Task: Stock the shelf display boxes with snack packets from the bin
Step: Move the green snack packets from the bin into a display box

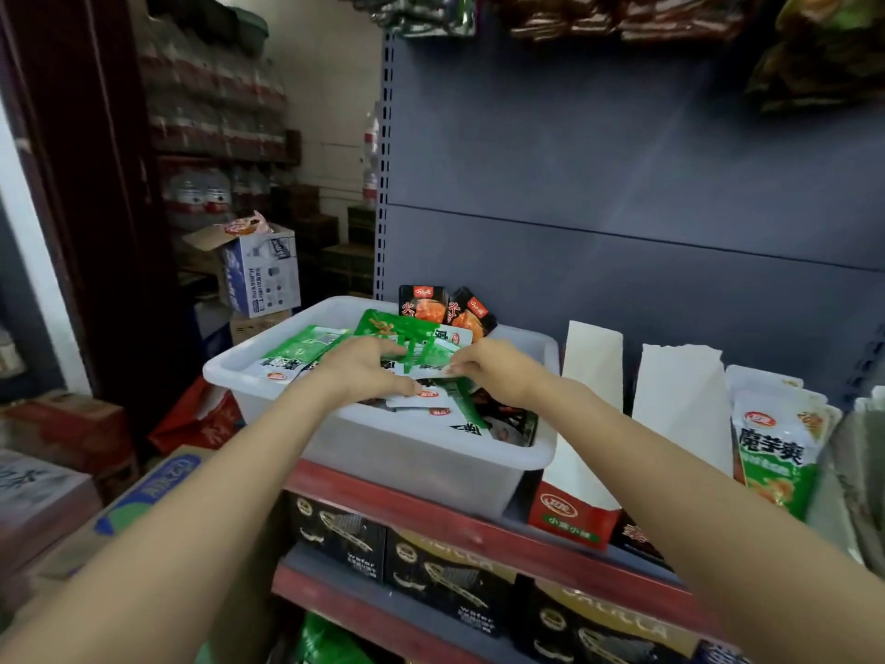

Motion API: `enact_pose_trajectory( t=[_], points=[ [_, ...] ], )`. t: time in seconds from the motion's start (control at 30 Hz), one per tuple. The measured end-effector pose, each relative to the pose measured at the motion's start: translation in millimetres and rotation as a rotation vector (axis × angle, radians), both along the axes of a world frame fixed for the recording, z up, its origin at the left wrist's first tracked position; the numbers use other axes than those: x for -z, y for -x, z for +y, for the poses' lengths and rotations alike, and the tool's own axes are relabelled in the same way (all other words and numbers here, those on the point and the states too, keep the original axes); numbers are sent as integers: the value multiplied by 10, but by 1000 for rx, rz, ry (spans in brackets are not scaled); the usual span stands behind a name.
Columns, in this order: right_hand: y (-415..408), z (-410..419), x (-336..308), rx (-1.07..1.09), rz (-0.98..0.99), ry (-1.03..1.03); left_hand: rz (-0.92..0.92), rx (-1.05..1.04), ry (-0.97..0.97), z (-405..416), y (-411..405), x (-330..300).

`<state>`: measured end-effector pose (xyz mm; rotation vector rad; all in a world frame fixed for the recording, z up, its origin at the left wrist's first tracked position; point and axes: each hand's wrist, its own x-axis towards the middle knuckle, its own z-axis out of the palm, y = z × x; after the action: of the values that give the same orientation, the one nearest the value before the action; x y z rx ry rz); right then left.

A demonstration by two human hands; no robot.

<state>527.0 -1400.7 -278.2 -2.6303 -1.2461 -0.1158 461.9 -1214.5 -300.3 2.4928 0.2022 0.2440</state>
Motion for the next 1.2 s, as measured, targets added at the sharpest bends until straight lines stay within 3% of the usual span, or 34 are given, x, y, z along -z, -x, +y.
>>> enact_pose_trajectory(
  t=[0.1,0.3,0.43,0.53,0.77,0.93,1.1,1.2],
  points=[
    [29,-181,-49,102,9,-274,-127,13,-67,-70,56,-38],
    [218,-491,-148,142,427,-872,-306,104,-14,-299,171,-113],
    [393,-773,-205,152,596,-1106,-416,182,140,-658,178,-155],
    [461,-1028,-275,223,578,-1191,-440,256,234,-940,154,-213],
    [564,-1768,-520,241,221,-1144,-468,414,333,-1743,94,-474],
    [571,-2291,-678,336,40,-1044,-378,420,411,-2373,-40,-485],
    [549,-2735,-730,521,-289,-765,-184,392,425,-2759,-223,-355],
    [520,-2838,-714,575,-347,-586,-91,332,440,-2910,-292,-292]
  ],
)
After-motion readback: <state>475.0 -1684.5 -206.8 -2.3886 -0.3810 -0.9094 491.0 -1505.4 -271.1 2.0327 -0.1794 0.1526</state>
